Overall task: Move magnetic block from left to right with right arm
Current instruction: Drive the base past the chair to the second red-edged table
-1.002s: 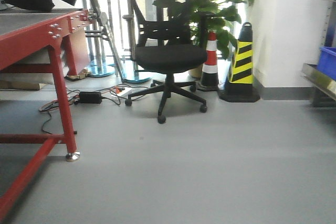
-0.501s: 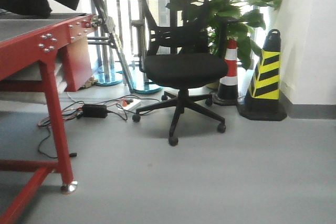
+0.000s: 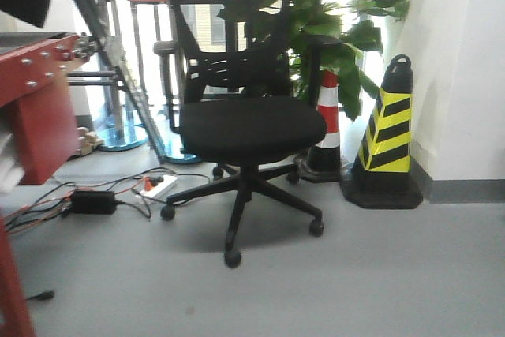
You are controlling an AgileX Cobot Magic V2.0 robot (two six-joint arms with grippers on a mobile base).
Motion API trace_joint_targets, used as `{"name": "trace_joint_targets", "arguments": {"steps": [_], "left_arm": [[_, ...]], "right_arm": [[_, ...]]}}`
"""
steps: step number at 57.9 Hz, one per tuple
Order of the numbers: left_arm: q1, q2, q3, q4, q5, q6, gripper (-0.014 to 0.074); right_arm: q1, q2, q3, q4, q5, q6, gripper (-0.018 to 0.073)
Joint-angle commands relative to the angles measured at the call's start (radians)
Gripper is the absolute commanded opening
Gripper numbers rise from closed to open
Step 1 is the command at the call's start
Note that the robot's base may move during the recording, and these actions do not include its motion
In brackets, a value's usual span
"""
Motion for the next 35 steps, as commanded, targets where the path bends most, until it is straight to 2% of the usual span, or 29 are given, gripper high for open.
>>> {"name": "trace_joint_targets", "arguments": {"steps": [1, 35], "left_arm": [[-0.004, -0.007, 0.009, -0.003, -0.083, -0.007, -0.0126], [-0.004, -0.007, 0.009, -0.003, -0.083, -0.007, -0.0126]], "right_arm": [[-0.008, 0.013, -0.031, -0.012, -0.089, -0.007, 0.0265], [-0.008, 0.013, -0.031, -0.012, -0.089, -0.007, 0.0265]]}}
